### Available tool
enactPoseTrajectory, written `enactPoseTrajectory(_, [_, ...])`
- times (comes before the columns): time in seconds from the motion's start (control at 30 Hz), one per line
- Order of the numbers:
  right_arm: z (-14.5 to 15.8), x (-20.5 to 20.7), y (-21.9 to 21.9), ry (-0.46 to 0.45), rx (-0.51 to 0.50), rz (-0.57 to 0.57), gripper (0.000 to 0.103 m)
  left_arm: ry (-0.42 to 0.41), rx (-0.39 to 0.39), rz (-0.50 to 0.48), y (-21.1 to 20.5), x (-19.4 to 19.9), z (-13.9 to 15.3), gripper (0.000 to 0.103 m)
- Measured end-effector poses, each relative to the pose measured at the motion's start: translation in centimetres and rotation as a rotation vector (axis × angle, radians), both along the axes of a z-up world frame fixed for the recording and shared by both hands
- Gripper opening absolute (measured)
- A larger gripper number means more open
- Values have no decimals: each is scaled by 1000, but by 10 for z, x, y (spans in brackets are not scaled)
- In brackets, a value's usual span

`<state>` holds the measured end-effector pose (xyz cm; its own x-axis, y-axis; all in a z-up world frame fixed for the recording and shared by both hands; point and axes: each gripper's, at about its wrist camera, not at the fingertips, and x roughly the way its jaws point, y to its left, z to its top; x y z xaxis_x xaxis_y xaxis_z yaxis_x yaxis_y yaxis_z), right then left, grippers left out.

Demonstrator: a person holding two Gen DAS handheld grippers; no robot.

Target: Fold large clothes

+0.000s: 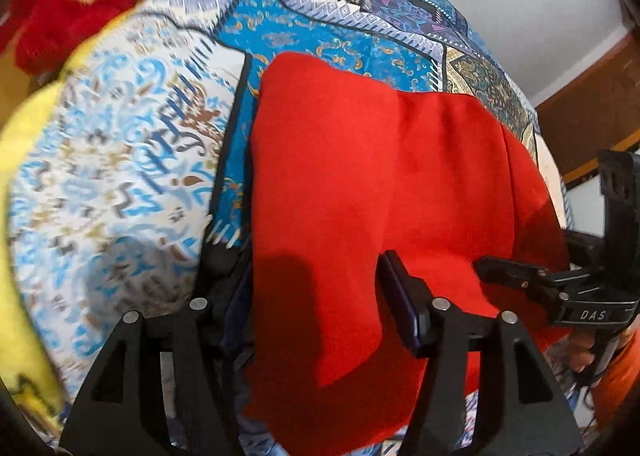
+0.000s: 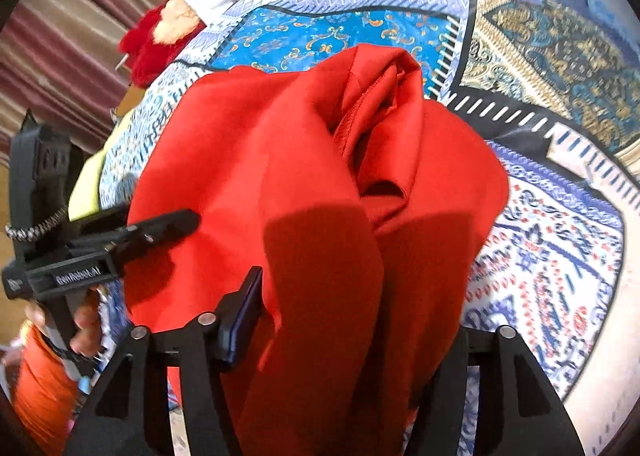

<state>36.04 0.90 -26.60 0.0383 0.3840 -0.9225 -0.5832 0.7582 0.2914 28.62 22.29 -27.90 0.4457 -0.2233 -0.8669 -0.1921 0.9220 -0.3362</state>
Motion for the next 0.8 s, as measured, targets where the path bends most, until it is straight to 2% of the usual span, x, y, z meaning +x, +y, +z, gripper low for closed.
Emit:
enactPoseTrajectory(0.17, [21, -18, -7, -118, -65, 43, 59, -51, 187, -23, -13, -16, 25, 61])
enactPoseTrajectory(0.3, [46, -33, -9, -223, -60, 66, 62, -94, 263, -40, -27, -24, 34, 65])
enactPoseTrajectory(0.37, [47, -37, -6, -240, -61, 71, 79, -89, 277, -51, -32, -25, 30, 72])
enactPoseTrajectory(0.4, [43, -38, -5, -238, -67, 71, 81, -72, 287, -58, -36, -23, 24, 73])
enactPoseTrajectory(0.5, [19, -37, -4, -184, -134, 76, 82, -10, 321, -59, -43, -22, 3, 76])
enactPoseTrajectory(0.53, [11, -36, -6, -152, -143, 73, 82, -4, 330, -57, -43, -23, -2, 80])
enactPoseTrajectory(0.6, [4, -33, -17, -97, -103, 43, 82, -7, 346, -33, -39, -30, -8, 96])
enactPoseTrajectory(0.63, [5, -32, -22, -85, -88, 31, 82, -8, 343, -24, -36, -32, -10, 98])
enactPoseTrajectory(0.8, [10, -36, -43, -97, -122, 63, 83, 15, 245, -14, -21, -47, -17, 100])
